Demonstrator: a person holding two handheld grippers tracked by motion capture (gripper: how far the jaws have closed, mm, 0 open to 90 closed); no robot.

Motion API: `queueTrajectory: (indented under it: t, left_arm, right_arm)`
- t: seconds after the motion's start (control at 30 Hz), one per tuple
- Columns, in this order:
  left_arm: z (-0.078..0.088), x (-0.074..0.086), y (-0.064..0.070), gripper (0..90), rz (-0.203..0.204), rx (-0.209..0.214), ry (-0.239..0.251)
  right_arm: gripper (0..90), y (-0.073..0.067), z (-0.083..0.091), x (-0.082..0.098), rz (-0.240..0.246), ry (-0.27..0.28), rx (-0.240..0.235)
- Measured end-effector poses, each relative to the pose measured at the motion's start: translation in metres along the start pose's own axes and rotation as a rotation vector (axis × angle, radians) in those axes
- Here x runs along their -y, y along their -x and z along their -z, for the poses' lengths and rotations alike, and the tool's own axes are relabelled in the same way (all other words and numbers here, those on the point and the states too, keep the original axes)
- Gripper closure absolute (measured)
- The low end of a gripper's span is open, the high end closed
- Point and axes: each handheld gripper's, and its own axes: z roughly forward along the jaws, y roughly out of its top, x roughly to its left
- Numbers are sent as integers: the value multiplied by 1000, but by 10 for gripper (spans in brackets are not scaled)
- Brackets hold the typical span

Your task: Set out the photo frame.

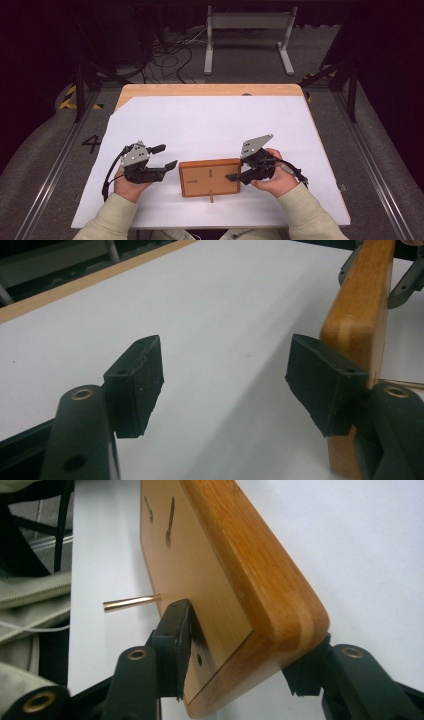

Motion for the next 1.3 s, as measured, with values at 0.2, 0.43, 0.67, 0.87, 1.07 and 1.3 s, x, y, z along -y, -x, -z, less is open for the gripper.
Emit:
queueTrajectory:
  t: [0.2, 0.43, 0.67, 0.87, 1.07, 1.3]
  left_arm:
    - [-3, 1, 1, 328, -5, -3, -27]
    - [-4, 2, 1, 332, 0, -4, -31]
    - [-6, 3, 2, 339, 0, -10, -48]
    - [-7, 3, 2, 344, 6, -10, -53]
    - [-9, 3, 2, 344, 5, -7, -59]
    - [-10, 4, 1, 343, 8, -2, -60]
  right_arm:
    - [590, -12, 7, 2, 103, -10, -7]
    - [641, -27, 14, 4, 130, -35, -33]
    - [622, -39, 17, 5, 161, -65, -44]
    - [559, -44, 16, 10, 153, -81, -74]
    - [492, -51, 14, 12, 166, -104, -83]
    - [404, -49, 17, 19, 101, -106, -52]
